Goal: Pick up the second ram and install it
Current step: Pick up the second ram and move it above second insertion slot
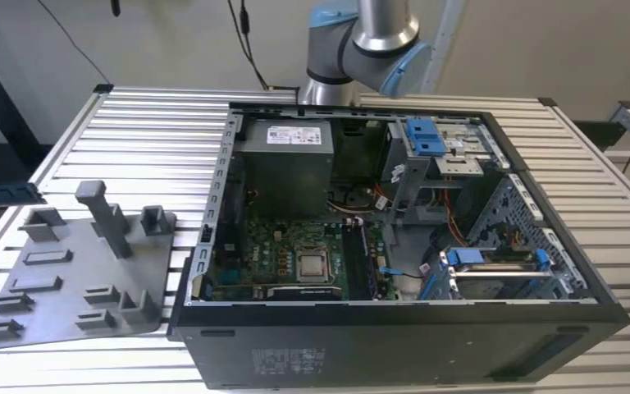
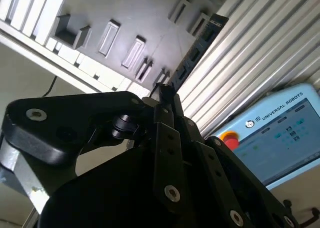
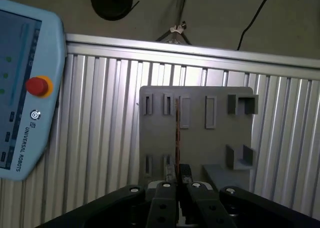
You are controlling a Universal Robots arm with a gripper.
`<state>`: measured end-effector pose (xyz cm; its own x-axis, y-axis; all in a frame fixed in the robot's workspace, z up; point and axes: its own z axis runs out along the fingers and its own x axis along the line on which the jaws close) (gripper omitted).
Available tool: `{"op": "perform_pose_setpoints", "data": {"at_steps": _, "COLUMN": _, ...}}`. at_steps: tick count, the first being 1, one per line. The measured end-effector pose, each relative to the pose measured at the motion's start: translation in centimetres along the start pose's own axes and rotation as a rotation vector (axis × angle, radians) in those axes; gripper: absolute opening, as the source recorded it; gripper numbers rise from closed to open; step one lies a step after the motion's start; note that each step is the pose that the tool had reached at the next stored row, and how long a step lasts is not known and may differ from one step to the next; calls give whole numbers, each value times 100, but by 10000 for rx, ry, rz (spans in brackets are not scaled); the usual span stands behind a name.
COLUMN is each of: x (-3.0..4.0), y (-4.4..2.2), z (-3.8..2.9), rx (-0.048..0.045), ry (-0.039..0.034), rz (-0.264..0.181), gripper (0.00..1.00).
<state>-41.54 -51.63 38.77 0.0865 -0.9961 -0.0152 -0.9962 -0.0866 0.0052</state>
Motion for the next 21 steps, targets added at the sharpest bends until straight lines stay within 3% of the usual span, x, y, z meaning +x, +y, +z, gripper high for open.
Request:
{"op": "perform_pose_setpoints", "data": {"at_steps": 4, "x": -1, "y": 1, "z": -88, "rx": 0, "ry": 0, "rz": 0, "gripper": 15}}
{"op": "perform_pose_setpoints", "data": {"at_steps": 9, "x": -2, "y": 0, "z": -133, "rx": 0, "ry": 0, "rz": -1, "gripper": 15}}
{"op": "perform_pose_setpoints", "data": {"at_steps": 16, "x": -1, "y": -4, "z": -133, "rx": 3, "ry": -17, "rz": -2, "gripper": 15}}
{"op": "perform_pose_setpoints", "data": {"at_steps": 21, "x": 5, "y": -72, "z": -134, "rx": 1, "ry": -16, "rz": -1, "gripper": 15}}
